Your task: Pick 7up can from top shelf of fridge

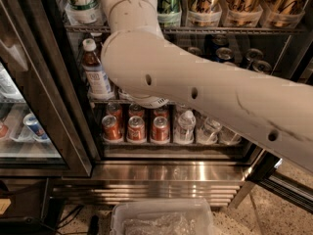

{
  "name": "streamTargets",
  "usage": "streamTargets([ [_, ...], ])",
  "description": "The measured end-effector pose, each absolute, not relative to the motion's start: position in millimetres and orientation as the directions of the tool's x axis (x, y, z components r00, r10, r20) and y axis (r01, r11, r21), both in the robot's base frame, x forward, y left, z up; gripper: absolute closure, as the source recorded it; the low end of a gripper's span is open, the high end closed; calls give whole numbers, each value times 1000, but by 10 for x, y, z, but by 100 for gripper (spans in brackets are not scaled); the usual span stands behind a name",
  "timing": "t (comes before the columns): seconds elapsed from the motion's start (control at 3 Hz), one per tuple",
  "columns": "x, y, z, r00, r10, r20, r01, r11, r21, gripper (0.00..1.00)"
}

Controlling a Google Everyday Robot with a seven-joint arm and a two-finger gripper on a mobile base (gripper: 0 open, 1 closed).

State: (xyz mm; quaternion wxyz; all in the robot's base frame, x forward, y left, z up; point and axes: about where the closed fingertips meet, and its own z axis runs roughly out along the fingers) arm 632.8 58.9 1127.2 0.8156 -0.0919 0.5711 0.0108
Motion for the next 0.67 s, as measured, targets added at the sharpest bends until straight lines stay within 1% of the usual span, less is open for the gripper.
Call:
streamTargets([
  [0.67,6246,604,11279,329,-83,-941,-134,982,-134,100],
])
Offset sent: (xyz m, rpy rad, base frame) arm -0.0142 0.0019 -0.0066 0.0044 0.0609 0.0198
